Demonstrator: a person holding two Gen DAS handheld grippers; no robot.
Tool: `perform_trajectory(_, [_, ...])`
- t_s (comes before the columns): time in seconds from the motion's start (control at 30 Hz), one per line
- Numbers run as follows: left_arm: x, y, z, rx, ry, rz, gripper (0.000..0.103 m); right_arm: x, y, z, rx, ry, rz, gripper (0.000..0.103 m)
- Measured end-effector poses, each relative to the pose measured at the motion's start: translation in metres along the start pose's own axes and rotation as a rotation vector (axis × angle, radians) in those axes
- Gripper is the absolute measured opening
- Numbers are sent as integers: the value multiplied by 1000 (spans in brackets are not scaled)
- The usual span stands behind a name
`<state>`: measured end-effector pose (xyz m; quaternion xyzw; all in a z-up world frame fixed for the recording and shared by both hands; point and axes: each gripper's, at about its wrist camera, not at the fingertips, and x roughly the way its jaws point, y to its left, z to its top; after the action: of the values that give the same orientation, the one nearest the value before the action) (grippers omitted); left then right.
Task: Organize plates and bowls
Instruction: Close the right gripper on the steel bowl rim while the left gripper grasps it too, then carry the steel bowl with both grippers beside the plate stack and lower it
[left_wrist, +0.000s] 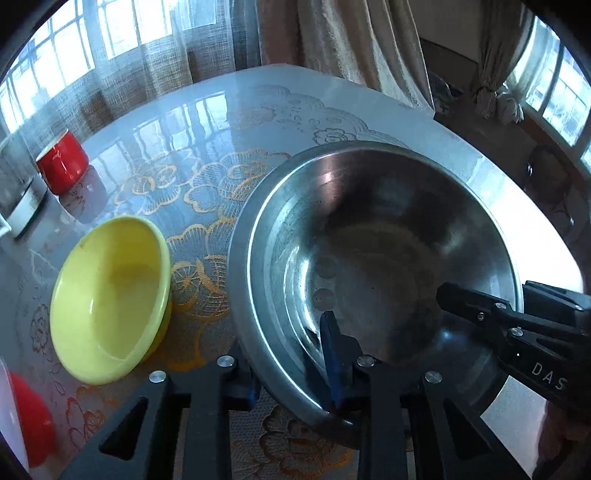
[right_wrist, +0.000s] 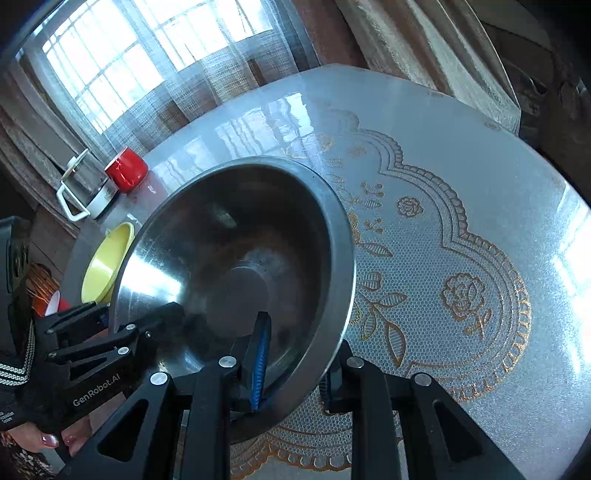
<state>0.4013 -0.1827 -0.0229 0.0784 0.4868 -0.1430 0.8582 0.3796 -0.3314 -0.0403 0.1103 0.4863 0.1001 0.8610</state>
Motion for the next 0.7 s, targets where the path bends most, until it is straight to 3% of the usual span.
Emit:
perform_trajectory(0.37, [-16, -8, -21, 36, 13, -28, 28, -11, 8, -21, -46, 12, -38, 21])
perform_trajectory(0.7, [-51, -18, -37, 55, -39, -34, 28, -41, 10, -42, -42, -30, -33, 20])
